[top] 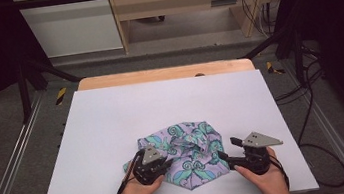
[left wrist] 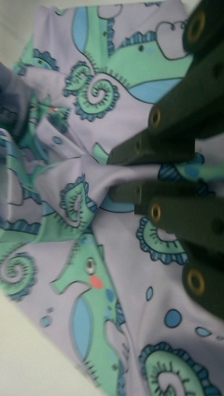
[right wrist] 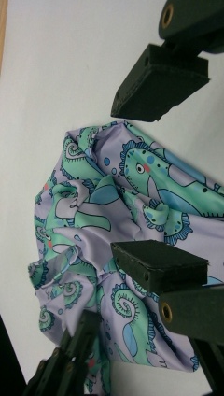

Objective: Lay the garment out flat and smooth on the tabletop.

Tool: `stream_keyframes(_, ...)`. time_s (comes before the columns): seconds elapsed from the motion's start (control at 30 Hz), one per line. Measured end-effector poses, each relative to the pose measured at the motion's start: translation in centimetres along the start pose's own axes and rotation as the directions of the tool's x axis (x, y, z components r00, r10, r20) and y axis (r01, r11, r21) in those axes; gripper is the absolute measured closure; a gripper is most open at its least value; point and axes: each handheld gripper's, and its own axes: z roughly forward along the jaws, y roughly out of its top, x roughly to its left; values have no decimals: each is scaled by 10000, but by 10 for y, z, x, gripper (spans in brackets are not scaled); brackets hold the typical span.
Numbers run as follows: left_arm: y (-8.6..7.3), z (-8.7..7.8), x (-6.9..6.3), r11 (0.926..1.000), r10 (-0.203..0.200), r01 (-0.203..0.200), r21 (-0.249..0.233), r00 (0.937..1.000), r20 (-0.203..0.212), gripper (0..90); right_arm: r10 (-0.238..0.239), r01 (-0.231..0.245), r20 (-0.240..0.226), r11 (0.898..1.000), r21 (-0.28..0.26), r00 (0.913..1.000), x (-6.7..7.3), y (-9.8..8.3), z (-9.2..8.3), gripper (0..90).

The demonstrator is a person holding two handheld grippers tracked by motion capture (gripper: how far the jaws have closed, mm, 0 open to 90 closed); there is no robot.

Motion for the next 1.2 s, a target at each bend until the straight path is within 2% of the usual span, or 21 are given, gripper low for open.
stream_keyframes(0.07, 7, -7, 4, 9996, 66, -71, -277, 9999, -149, 871, 3, -3, 12, 10000, 13, 10000, 3, 0, 1, 279)
stream_keyframes(0.13, 18, -14, 13, 9989, -22, 19, -475, 10000, -49, 871, -47, 44, 266, 9999, 115, 9996, 6, 1, 1, 244)
stream_keyframes(0.23, 38, -21, 27, 9972, -170, 167, -734, 9998, -35, 878, -67, 62, 246, 9997, 224, 9997, 12, 5, 0, 242)
stream_keyframes(0.33, 51, -20, 41, 9977, -183, 175, -660, 9998, -120, 882, -205, 200, 120, 9990, 391, 9997, 20, 6, 2, 260)
stream_keyframes(0.43, 48, -17, 52, 9933, -709, 699, -924, 9975, -74, 884, -293, 286, 77, 9965, 786, 9995, 30, 7, 9, 313)
stream_keyframes(0.5, 44, -16, 54, 9939, -736, 727, -823, 9973, -71, 885, -344, 336, 58, 9941, 1029, 9994, 37, 7, 15, 338)
stream_keyframes(0.57, 41, -18, 53, 9925, -779, 759, -955, 9968, -175, 884, -385, 380, 29, 9931, 1105, 9993, 43, 8, 22, 351)
stream_keyframes(0.63, 40, -20, 54, 9912, -833, 802, -1056, 9962, -250, 884, -450, 432, 116, 9909, 1274, 9989, 49, 11, 31, 347)
stream_keyframes(0.7, 40, -23, 55, 9893, -930, 898, -1147, 9954, -234, 884, -717, 663, 331, 9876, 1421, 9969, 57, 16, 41, 312)
stream_keyframes(0.77, 39, -24, 56, 9886, -966, 932, -1184, 9950, -236, 884, -609, 504, 621, 9862, 1577, 9962, 60, 21, 51, 257)
stream_keyframes(0.83, 37, -24, 55, 9886, -970, 939, -1178, 9951, -205, 884, -479, 341, 746, 9836, 1770, 9961, 60, 26, 62, 251)
stream_keyframes(0.9, 38, -26, 56, 9881, -968, 939, -1221, 9951, -184, 884, -718, 559, 789, 9805, 1882, 9943, 60, 29, 70, 324)
stream_keyframes(0.97, 38, -28, 56, 9873, -966, 940, -1277, 9952, -142, 884, -697, 539, 824, 9821, 1802, 9942, 56, 32, 74, 486)
stream_keyframes(1.0, 38, -29, 56, 9868, -982, 957, -1305, 9951, -135, 884, -700, 580, 640, 9832, 1732, 9955, 52, 35, 74, 607)
stream_keyframes(1.07, 38, -30, 56, 9864, -967, 944, -1342, 9953, -104, 884, -630, 533, 530, 9844, 1677, 9966, 47, 38, 72, 755)
stream_keyframes(1.13, 39, -33, 54, 9859, -947, 928, -1390, 9955, -74, 884, -559, 485, 456, 9873, 1510, 9974, 42, 41, 67, 821)
stream_keyframes(1.2, 41, -37, 52, 9860, -858, 846, -1436, 9963, -18, 885, -595, 534, 429, 9898, 1320, 9973, 39, 47, 57, 843)
